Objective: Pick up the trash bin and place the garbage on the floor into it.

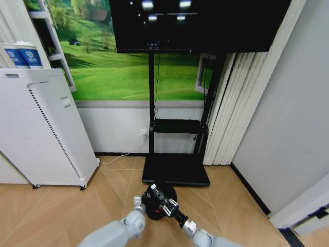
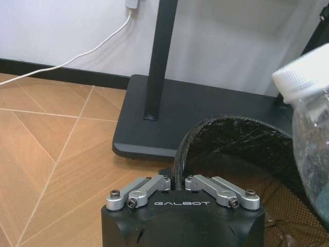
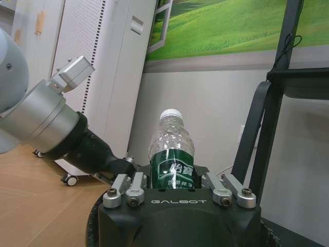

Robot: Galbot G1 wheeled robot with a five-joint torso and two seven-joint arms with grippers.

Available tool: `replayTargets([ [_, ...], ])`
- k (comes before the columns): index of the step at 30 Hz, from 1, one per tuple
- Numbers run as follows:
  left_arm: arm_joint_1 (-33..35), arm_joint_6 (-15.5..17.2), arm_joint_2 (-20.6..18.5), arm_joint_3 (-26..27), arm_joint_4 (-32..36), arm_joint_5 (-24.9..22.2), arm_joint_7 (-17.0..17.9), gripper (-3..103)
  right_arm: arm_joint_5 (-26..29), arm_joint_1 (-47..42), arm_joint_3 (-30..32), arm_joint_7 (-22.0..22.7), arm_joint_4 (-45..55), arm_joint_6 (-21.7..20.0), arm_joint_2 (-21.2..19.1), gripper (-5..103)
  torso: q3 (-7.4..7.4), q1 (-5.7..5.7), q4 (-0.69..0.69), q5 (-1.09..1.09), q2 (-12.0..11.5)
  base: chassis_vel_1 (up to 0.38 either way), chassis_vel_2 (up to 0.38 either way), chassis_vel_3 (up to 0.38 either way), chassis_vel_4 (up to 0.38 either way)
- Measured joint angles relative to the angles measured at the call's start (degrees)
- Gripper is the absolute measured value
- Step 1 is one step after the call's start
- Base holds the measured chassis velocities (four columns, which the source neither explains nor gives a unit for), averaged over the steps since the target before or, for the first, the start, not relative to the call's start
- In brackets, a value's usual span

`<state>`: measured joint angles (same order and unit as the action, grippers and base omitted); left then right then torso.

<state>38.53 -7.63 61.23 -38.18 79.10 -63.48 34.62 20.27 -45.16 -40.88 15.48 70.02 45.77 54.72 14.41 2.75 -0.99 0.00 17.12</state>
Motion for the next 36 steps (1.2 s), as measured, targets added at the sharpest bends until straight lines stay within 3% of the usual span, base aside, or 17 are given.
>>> replayTargets([
  [4,-0.07,0.00,0.61,-0.69,-0.40,0.08,0.15,7,-0.26,-0.59,0.88,0.00,0.17,-0.01,-0.56,55,0.00,0.00,0.01,-0.01,0.00,0.000,0.000,0.000,0.000],
  [5,-0.08,0.00,0.92,-0.85,-0.56,0.14,0.33,7,-0.27,-0.99,1.27,0.00,0.27,-0.01,-0.70,65,0.00,0.00,0.00,0.00,0.00,0.000,0.000,0.000,0.000],
  [7,-0.13,-0.01,1.08,-0.98,-0.70,0.22,0.46,7,-0.31,-1.18,1.45,0.00,0.28,-0.01,-0.74,65,0.00,0.00,0.00,0.00,0.01,0.000,0.000,0.000,0.000],
  [8,-0.19,-0.03,1.33,-1.08,-0.88,0.29,0.54,7,-0.57,-1.69,1.94,0.01,0.29,-0.01,-0.77,76,0.00,0.00,0.01,0.00,0.00,0.000,0.000,0.000,0.000],
  [10,-0.20,-0.05,1.38,-1.08,-0.92,0.31,0.57,7,-0.68,-1.98,2.24,0.14,0.40,-0.01,-0.79,76,0.00,0.00,0.00,0.00,0.00,0.000,0.000,0.000,0.000],
  [11,-0.21,-0.10,1.33,-1.05,-0.95,0.48,0.64,7,-0.67,-2.54,3.12,0.46,0.82,-0.02,-0.92,87,0.00,0.00,0.00,0.01,0.00,0.000,0.000,0.000,0.000],
  [13,-0.19,-0.06,1.07,-0.91,-0.68,0.47,0.80,7,-0.52,-2.89,4.04,0.60,1.04,-0.02,-1.02,92,0.00,0.00,0.00,-0.01,0.00,0.000,0.000,0.000,0.000],
  [15,0.51,-0.14,-0.37,0.81,1.22,0.61,0.97,7,1.12,-4.48,9.16,0.42,0.10,-0.02,-1.69,99,0.00,0.00,0.02,0.02,0.00,0.000,0.000,0.000,0.000],
  [20,1.61,-0.33,-3.30,3.59,3.98,1.46,1.10,7,2.55,-7.04,16.38,-0.73,-3.48,-0.05,-2.79,100,0.00,0.00,-0.01,0.00,0.00,0.000,0.000,0.000,0.000],
  [26,6.26,-0.30,-8.36,9.29,8.14,2.95,0.98,7,-2.08,-10.20,26.38,-1.26,-8.54,-0.06,-2.88,100,0.00,0.00,0.01,0.00,0.00,0.000,0.000,0.000,0.000],
  [29,8.67,-0.29,-11.04,11.38,9.71,3.59,0.70,7,-4.07,-11.04,29.37,-1.37,-9.84,-0.03,-2.94,100,0.00,0.00,0.02,-0.01,0.00,0.000,0.000,0.000,0.000],
  [36,11.78,-0.29,-14.78,14.62,11.95,3.92,-0.02,7,-2.31,-12.47,31.92,-3.42,-10.50,0.07,-4.20,100,0.00,0.00,0.01,-0.01,0.00,0.000,0.000,0.000,0.000],
])
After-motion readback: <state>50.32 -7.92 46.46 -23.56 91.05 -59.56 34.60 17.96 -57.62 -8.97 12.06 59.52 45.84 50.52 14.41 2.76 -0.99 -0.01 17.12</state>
